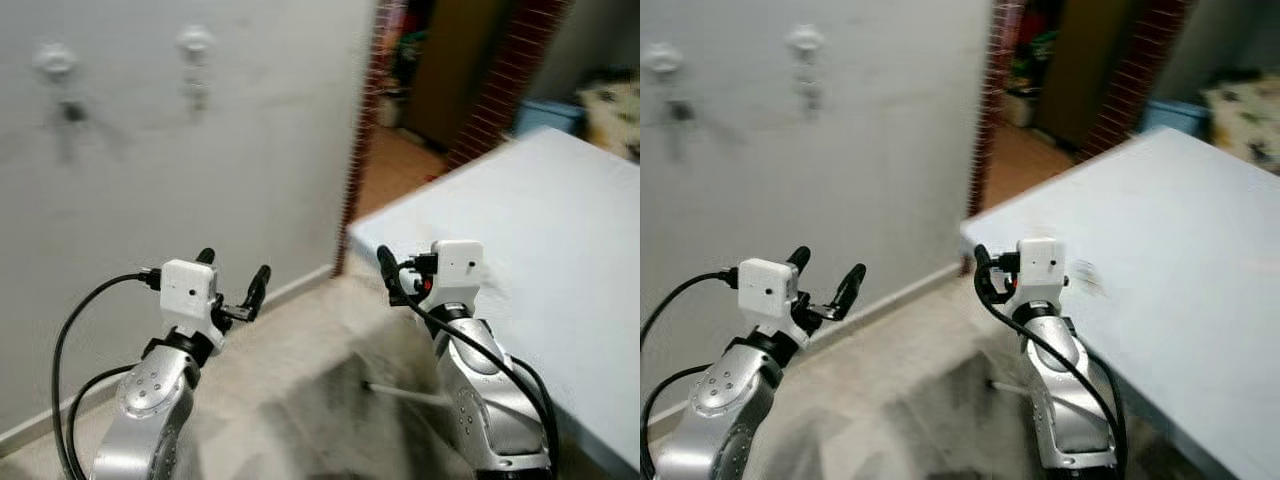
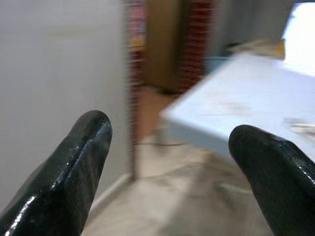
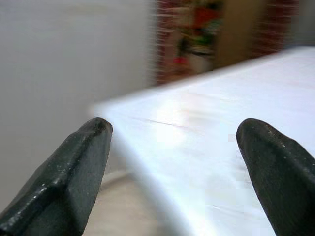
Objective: Hang keys on a hook
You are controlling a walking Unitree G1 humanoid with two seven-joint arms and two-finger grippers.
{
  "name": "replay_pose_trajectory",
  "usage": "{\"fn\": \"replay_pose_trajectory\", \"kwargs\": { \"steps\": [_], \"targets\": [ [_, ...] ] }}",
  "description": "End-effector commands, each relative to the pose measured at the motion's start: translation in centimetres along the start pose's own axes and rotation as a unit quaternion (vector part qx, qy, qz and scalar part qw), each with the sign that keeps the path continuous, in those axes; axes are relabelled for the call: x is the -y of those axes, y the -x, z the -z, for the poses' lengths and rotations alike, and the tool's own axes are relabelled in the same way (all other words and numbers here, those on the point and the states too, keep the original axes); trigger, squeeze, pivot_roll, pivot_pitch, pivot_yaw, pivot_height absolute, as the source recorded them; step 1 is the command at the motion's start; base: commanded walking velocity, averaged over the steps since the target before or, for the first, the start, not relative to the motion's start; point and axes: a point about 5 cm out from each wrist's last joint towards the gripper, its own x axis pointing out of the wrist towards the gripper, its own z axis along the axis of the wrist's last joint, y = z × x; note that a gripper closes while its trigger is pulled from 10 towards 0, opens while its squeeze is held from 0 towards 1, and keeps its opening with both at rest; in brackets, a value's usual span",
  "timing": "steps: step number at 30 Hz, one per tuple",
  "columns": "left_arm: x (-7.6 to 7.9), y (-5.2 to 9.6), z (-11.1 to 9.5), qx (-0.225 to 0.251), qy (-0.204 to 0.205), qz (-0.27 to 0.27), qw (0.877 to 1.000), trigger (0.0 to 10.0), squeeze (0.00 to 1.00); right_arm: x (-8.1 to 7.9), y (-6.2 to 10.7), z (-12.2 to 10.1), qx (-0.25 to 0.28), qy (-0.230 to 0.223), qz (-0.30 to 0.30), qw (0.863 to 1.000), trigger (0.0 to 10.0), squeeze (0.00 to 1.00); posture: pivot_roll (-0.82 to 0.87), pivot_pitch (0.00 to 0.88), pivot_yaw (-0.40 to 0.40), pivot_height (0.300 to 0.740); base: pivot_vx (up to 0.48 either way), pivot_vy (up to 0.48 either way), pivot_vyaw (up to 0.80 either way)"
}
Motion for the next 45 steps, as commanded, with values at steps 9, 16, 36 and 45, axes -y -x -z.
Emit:
{"fn": "replay_pose_trajectory", "kwargs": {
  "steps": [9,16,36,45],
  "targets": [
    [-0.9,0.0,-0.3,-0.001,-0.007,-0.016,1.000,10.0,0.00,-0.8,-0.3,-0.3,0.007,-0.006,-0.012,1.000,10.0,0.00,0.07,0.015,-0.023,0.740,0.000,-0.085,-0.41],
    [-1.2,-0.4,-0.3,-0.003,0.005,-0.029,1.000,10.0,0.00,-0.9,-0.3,-0.4,0.010,-0.005,-0.013,1.000,10.0,0.00,0.07,0.010,-0.024,0.740,0.000,0.000,0.00],
    [-2.4,-0.4,-0.1,-0.014,0.013,-0.059,0.998,10.0,0.00,-1.1,-0.5,-0.3,0.009,-0.005,-0.019,1.000,10.0,0.00,0.08,0.007,-0.027,0.740,0.000,0.121,0.00],
    [-1.8,-0.6,0.9,-0.031,0.005,-0.048,0.998,10.0,0.00,-1.3,-2.7,-1.7,0.018,-0.001,-0.028,0.999,10.0,0.00,0.08,0.007,-0.038,0.740,0.000,0.000,0.00]
  ]
}}
